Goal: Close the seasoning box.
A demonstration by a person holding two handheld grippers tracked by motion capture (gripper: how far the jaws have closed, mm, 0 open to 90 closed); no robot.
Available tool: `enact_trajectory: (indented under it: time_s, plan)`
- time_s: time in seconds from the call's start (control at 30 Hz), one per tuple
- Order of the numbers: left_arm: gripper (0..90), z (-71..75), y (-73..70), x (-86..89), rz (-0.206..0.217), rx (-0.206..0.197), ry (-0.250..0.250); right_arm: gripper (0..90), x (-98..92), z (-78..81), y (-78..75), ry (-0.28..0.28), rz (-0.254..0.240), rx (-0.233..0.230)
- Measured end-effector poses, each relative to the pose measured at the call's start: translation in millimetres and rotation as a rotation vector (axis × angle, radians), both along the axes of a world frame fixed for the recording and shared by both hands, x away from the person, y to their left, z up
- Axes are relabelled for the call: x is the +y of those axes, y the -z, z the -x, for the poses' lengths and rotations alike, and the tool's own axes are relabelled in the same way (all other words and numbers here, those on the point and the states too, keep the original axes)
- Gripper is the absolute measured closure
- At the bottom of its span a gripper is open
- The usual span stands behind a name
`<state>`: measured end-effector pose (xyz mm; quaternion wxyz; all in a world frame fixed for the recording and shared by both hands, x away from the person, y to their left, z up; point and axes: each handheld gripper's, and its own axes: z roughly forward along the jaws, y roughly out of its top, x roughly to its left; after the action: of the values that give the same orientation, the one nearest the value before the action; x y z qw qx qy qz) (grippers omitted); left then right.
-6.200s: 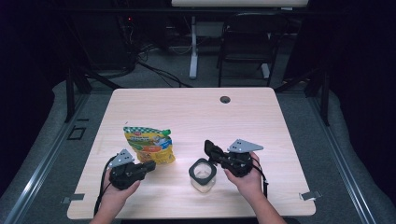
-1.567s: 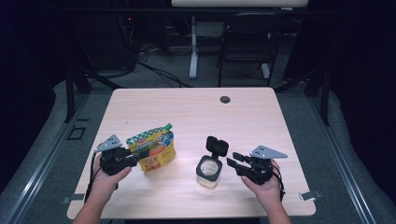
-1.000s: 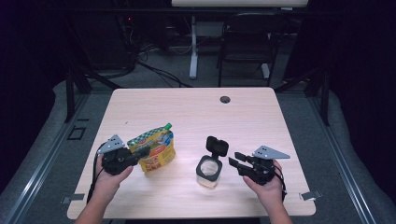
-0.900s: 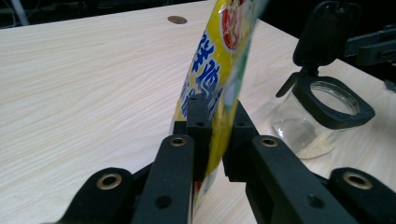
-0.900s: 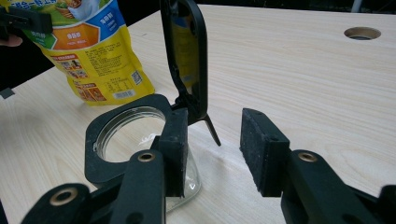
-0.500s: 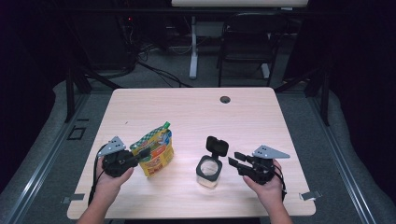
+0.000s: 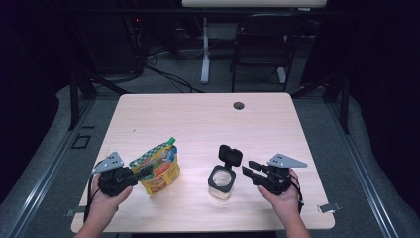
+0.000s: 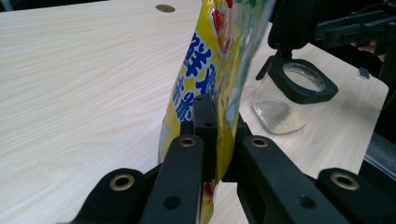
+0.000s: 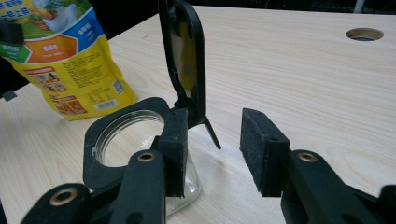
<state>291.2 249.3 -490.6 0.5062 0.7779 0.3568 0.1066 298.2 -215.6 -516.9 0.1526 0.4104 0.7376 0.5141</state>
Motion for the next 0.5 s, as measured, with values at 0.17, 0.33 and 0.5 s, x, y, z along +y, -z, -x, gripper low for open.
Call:
enact_trajectory:
  time_s: [0.17,0.33,0.5]
  plan:
    - [88.4,6.5,-0.2,6.6,-0.014,-0.014,0.005,62.3,0.6,0.1,0.1,0.007,0.004,0.0]
    - [85.2,6.7,-0.5,8.5,0.023,-0.002,0.0,62.3,0.5,0.0,-0.2,-0.001,0.008,0.004]
    - [78.0,4.1,-1.3,9.3,0.044,0.03,-0.003,62.3,-0.1,-0.2,0.3,0.003,0.002,0.003]
